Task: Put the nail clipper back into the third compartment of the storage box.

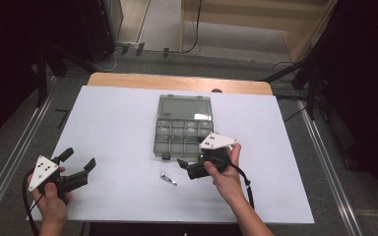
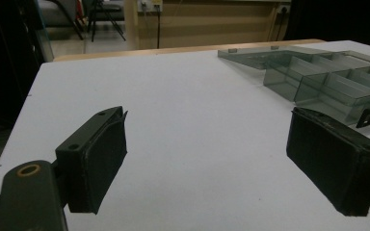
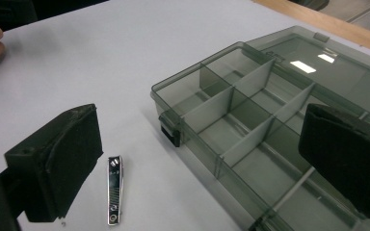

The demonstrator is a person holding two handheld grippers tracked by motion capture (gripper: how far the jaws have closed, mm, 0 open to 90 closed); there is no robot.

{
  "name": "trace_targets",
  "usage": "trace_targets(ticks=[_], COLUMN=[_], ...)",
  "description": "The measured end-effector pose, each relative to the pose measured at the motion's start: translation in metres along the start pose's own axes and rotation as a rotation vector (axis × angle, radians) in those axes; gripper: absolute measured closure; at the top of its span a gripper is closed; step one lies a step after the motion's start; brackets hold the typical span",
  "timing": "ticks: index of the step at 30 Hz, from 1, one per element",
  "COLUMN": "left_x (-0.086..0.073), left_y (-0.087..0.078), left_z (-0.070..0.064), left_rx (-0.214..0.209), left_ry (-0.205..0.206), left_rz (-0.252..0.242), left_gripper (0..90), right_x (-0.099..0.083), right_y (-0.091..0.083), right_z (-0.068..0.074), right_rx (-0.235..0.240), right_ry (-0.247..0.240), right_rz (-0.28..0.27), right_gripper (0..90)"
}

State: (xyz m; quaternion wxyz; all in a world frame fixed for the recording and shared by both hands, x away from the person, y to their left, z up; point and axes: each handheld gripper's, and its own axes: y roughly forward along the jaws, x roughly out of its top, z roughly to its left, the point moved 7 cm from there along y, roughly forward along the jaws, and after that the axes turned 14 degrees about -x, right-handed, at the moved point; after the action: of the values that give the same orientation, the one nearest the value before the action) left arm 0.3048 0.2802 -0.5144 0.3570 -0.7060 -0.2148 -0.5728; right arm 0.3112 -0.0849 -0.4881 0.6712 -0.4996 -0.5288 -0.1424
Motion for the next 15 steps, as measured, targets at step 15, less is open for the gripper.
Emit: trace_targets(ticks=[15], left_x=[0.0], left_y=[0.001], left_z=[-0.001], left_rx=[-0.002], left_ry=[0.0], left_rz=[-0.001], left_gripper=[14.1], right_x=[-0.004], right_y=[0.02], right_z=[0.024], right_rx=[0.046], right_ry=[-0.049], right_rz=[0.076], right_gripper=[13.3])
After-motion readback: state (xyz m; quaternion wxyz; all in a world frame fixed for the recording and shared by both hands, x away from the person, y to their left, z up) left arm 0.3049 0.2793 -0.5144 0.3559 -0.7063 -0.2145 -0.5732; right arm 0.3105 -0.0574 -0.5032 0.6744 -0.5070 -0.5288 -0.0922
